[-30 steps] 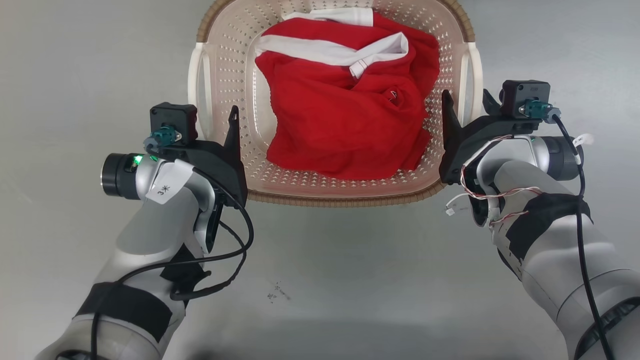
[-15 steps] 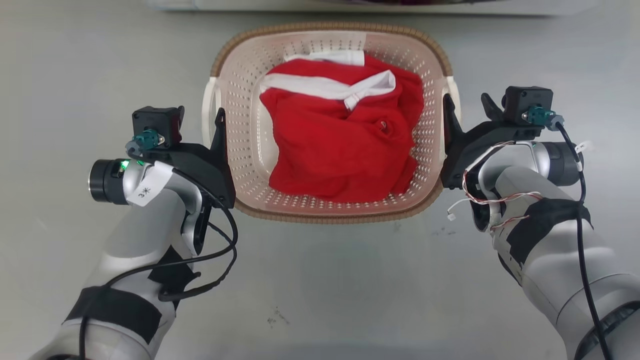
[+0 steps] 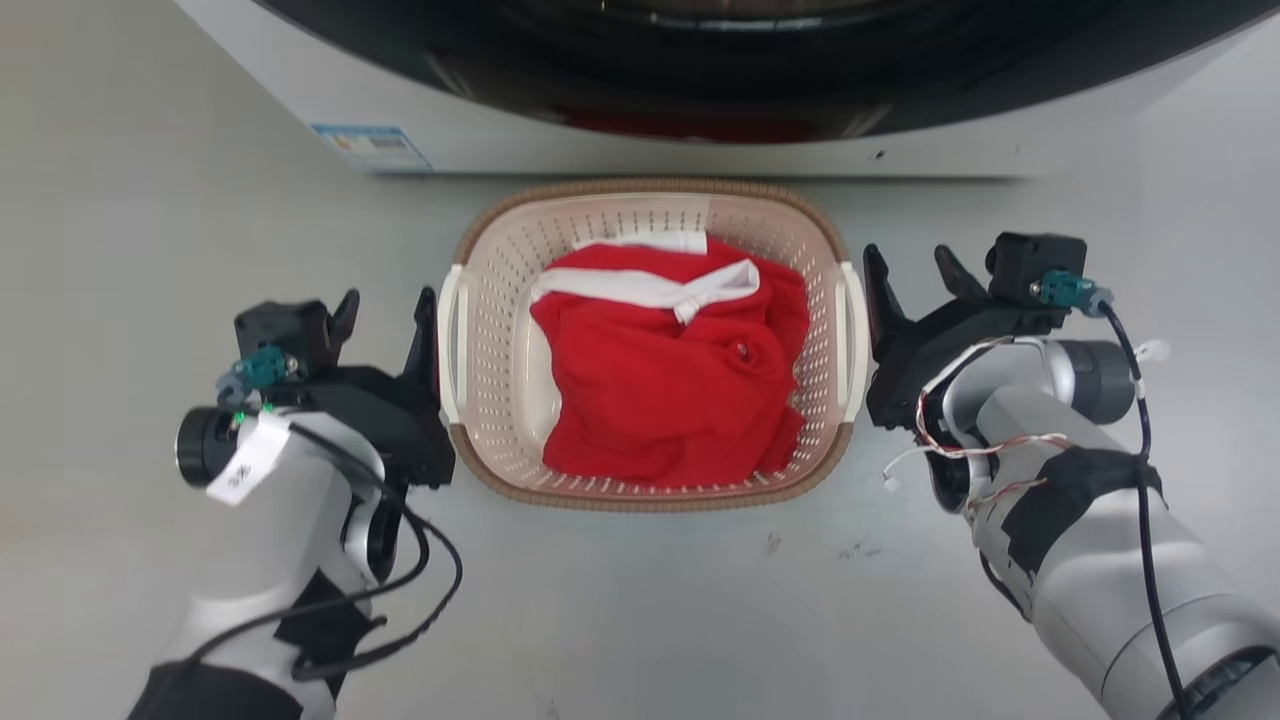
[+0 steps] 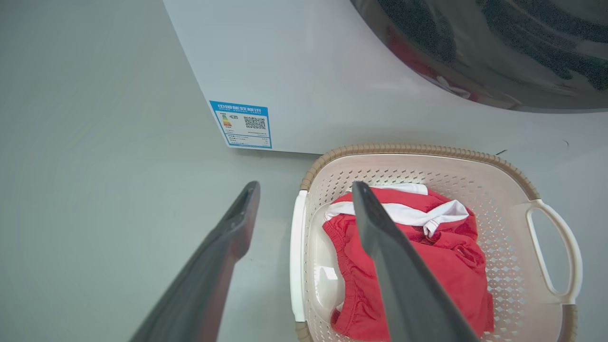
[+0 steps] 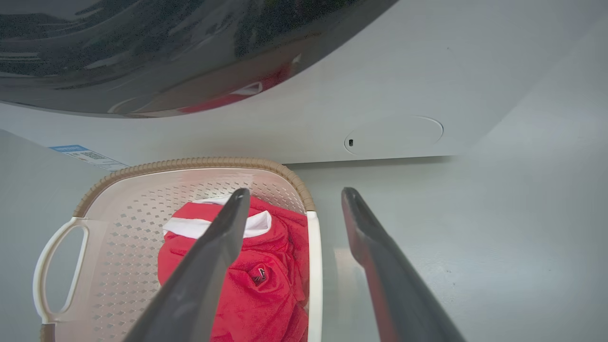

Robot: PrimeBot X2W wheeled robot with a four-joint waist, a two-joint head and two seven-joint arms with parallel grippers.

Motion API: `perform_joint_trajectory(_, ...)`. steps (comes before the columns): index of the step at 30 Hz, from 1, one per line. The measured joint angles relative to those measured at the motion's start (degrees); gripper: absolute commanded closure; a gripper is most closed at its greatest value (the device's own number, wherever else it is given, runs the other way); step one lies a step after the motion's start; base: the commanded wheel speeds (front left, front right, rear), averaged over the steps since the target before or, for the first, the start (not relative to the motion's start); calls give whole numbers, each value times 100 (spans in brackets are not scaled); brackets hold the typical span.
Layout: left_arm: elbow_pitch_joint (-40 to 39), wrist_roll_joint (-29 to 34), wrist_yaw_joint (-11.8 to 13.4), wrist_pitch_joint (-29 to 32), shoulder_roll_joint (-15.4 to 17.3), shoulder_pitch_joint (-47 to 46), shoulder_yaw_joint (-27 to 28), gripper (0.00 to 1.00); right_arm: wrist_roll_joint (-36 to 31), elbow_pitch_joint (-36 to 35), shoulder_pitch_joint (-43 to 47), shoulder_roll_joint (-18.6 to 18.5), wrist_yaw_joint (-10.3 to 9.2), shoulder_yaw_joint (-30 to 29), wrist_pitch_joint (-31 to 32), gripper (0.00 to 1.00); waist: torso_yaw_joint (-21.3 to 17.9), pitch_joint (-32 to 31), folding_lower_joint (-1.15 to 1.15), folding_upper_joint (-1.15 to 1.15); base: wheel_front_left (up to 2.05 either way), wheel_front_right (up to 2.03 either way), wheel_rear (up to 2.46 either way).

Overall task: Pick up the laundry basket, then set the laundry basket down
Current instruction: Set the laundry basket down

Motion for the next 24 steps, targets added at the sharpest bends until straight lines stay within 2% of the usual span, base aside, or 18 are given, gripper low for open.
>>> perform_joint_trajectory(15,-1214,176,255,0,21,1653,601,0,-145,-645,1169,18,0,-515,0,0,-103,-1254,0,0,0,0,0)
perform_joint_trajectory(24,-2067,570,415,0,83,2676,828,0,-458,-1202,2035,9,-23,-766,0,0,-160,-2019,0,-1,0,0,0)
